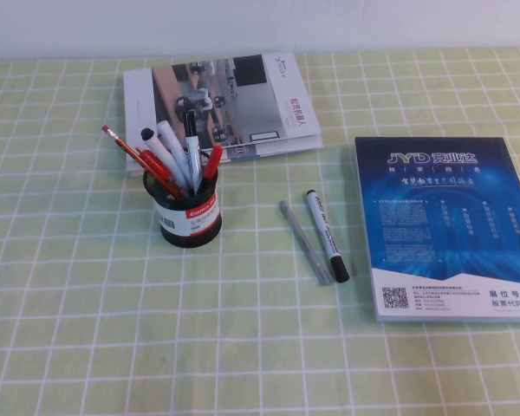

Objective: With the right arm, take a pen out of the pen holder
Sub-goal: 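Take a marker out of the pen holder and lay it on the table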

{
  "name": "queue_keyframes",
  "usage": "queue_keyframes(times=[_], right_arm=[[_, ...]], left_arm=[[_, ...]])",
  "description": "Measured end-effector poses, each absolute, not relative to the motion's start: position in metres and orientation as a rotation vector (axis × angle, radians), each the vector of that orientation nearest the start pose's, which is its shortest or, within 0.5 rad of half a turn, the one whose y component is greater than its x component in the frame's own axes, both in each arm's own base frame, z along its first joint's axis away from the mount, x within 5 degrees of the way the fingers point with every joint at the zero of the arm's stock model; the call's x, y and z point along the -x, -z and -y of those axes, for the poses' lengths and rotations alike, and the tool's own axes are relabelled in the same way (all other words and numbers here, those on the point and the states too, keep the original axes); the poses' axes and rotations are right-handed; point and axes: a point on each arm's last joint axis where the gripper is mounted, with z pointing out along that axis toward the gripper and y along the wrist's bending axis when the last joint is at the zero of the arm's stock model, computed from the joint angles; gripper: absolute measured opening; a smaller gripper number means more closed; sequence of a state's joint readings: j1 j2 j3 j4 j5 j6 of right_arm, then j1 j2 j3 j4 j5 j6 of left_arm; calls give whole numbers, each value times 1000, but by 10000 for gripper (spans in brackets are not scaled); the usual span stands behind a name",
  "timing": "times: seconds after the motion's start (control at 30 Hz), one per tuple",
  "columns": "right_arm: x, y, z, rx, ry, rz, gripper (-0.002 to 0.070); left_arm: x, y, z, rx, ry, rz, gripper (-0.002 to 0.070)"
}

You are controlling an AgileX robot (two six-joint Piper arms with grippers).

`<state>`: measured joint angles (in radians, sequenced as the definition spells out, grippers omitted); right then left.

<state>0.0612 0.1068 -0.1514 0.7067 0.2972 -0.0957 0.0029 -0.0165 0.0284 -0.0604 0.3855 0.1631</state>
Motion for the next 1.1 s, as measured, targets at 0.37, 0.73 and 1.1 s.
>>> queue_keyframes(times=[0.37, 0.73, 1.1], right_arm=[[-118, -270, -33, -58, -509, -2145, -13], [-187, -279, -93, 256, -573, -2209, -13], [-227, -274, -220, 655, -644, -2125, 11]], left_arm=[[-52, -170, 2, -114, -54, -1877, -5], [-52, -170, 2, -114, -54, -1877, -5], [-52, -170, 2, -114, -54, -1877, -5]])
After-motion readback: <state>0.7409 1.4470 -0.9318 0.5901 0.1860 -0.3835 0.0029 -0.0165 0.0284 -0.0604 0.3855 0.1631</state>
